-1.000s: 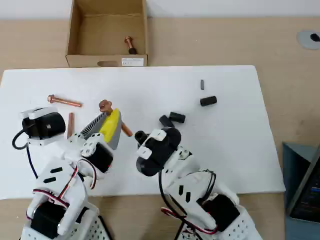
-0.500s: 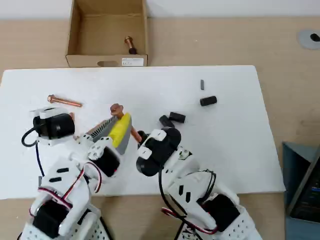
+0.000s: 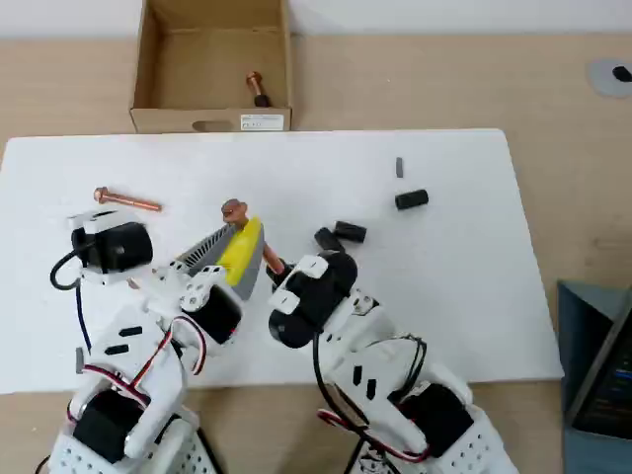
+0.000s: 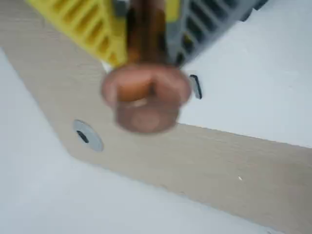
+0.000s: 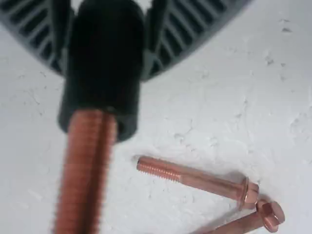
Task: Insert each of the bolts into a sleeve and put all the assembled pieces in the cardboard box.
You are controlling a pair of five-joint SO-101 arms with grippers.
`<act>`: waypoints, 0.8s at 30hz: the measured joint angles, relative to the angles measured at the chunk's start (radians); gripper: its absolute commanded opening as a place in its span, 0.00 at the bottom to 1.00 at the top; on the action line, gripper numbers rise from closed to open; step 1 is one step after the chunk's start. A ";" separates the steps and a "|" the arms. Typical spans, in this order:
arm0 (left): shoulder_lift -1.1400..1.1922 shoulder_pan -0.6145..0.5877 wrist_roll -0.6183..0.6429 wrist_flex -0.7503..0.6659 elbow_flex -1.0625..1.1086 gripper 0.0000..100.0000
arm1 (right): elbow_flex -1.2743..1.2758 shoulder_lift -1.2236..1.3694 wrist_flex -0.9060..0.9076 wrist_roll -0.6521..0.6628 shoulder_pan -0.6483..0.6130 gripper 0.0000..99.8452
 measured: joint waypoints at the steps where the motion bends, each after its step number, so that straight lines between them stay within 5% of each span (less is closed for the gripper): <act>1: 0.000 0.000 -0.008 0.000 0.000 0.00 | 0.000 0.000 0.000 0.000 0.000 0.01; 16: -0.002 -0.038 -0.012 -0.011 0.043 0.00 | 0.002 0.000 0.000 0.002 0.000 0.01; 24: -0.002 0.072 -0.023 0.044 0.044 0.00 | 0.000 0.000 0.000 -0.002 0.002 0.01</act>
